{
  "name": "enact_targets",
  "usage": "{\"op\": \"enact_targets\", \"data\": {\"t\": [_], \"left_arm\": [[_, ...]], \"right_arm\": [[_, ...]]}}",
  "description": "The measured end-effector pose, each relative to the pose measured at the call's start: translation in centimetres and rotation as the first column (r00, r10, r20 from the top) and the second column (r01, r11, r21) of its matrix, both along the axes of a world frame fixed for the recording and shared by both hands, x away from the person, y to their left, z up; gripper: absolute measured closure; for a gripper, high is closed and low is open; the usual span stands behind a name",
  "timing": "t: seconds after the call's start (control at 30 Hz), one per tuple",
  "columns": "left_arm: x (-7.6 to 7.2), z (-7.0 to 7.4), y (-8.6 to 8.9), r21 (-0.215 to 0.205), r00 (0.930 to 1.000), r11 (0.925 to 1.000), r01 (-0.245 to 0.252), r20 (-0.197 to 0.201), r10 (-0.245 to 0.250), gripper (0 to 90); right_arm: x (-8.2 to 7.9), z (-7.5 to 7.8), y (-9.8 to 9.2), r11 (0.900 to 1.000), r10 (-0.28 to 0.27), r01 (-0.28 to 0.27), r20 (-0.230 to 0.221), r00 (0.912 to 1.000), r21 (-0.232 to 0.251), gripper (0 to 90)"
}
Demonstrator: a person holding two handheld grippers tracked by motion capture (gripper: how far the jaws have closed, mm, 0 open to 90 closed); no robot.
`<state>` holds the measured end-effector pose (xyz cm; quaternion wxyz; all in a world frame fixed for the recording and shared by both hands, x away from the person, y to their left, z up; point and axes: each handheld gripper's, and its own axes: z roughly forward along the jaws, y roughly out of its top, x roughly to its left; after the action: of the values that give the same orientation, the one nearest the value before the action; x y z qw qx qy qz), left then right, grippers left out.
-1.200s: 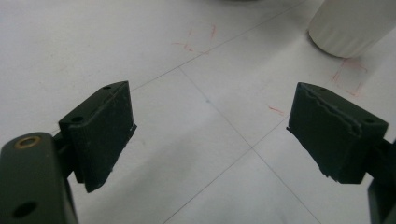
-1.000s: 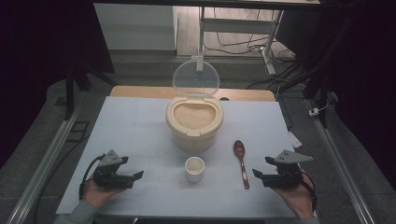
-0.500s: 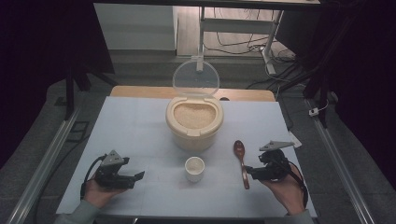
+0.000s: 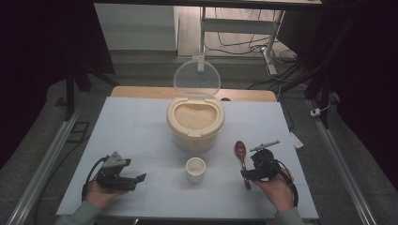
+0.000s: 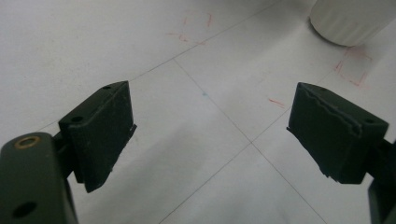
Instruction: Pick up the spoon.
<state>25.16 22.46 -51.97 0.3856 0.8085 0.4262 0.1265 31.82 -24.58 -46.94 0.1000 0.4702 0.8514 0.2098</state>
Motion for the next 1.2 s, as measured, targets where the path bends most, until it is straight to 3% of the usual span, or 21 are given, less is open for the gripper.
{"op": "enact_targets", "data": {"t": [0.47, 0.9, 1.2], "left_arm": [[0.0, -0.2, 0.0, 0.005, 1.0, 1.0, 0.004, -0.004, -0.004, 13.4], [0.0, -0.2, 0.0, 0.008, 0.9999, 0.9999, 0.01, -0.004, -0.01, 13.2], [-0.1, -0.3, 0.1, 0.012, 1.0, 0.9999, 0.009, -0.003, -0.009, 13.0]], "right_arm": [[0.3, -2.0, 0.8, 0.999, -0.033, 0.031, -0.077, 0.9965, -0.026, 48.2], [0.5, -2.6, 1.3, 0.995, -0.088, 0.084, -0.064, 0.9941, -0.061, 60.4], [0.5, -2.7, 1.4, 0.985, -0.142, 0.137, -0.036, 0.9893, -0.105, 75.3]]}}
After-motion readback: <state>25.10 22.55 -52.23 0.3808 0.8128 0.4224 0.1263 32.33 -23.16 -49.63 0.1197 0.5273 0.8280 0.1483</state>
